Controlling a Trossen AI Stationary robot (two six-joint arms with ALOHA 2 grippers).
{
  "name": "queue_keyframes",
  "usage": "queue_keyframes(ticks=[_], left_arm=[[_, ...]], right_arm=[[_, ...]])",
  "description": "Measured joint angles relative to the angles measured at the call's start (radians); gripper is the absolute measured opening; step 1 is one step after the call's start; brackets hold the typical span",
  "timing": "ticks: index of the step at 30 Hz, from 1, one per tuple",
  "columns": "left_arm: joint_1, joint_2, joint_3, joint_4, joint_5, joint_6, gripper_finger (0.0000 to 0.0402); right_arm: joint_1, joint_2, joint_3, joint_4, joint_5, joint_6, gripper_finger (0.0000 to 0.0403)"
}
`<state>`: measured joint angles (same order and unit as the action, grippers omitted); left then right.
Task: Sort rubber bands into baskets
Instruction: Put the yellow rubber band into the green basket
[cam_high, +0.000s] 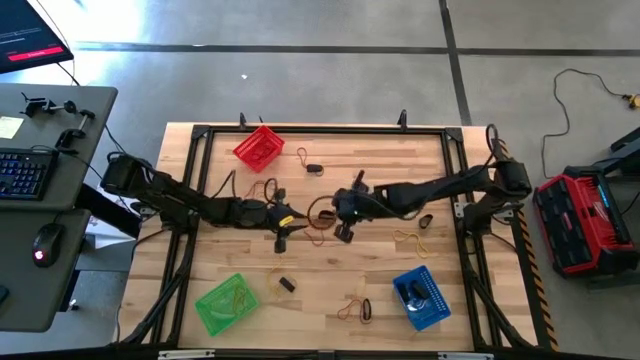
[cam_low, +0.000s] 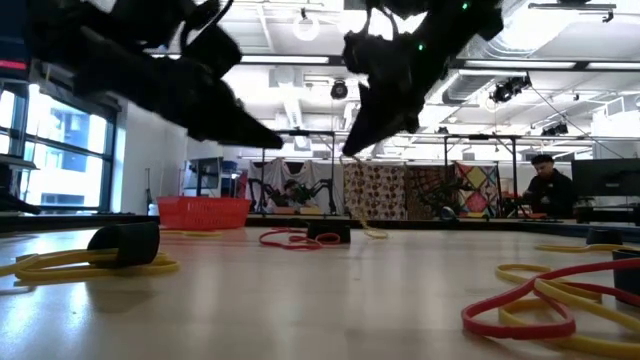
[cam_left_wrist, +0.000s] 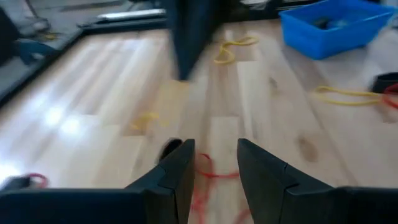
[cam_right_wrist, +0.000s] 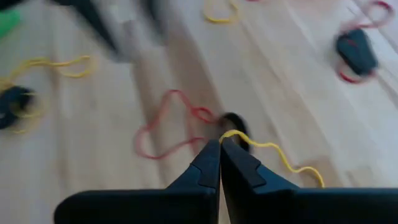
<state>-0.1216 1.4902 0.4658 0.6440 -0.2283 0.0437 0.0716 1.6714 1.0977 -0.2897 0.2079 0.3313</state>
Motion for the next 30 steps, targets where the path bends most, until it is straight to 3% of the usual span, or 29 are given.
queue_keyframes(ticks=[5,9,14,19,30], left_arm=[[0.021,0.000,0.050,-0.046,-0.067,0.039,0.0113],[0.037,0.000,0.053,-0.041,0.069,0.037,0.0113],[0.022,0.000,0.053,-0.035,0.127,0.037,0.0113],[-0.003,0.000,0.054,0.020,0.120,0.039,0.0113],[-0.063,0.024,0.123,-0.041,0.081,0.085,0.0113]], right_arm=[[0.062,-0.001,0.000,0.077,-0.009,0.000,0.0000],[0.092,-0.001,0.000,0.115,-0.019,0.000,0.0000],[0.117,-0.001,0.000,0.148,-0.024,-0.014,0.0000],[0.134,-0.001,0.000,0.177,-0.027,-0.024,0.0000],[0.165,-0.001,0.000,0.240,-0.061,-0.071,0.0000]])
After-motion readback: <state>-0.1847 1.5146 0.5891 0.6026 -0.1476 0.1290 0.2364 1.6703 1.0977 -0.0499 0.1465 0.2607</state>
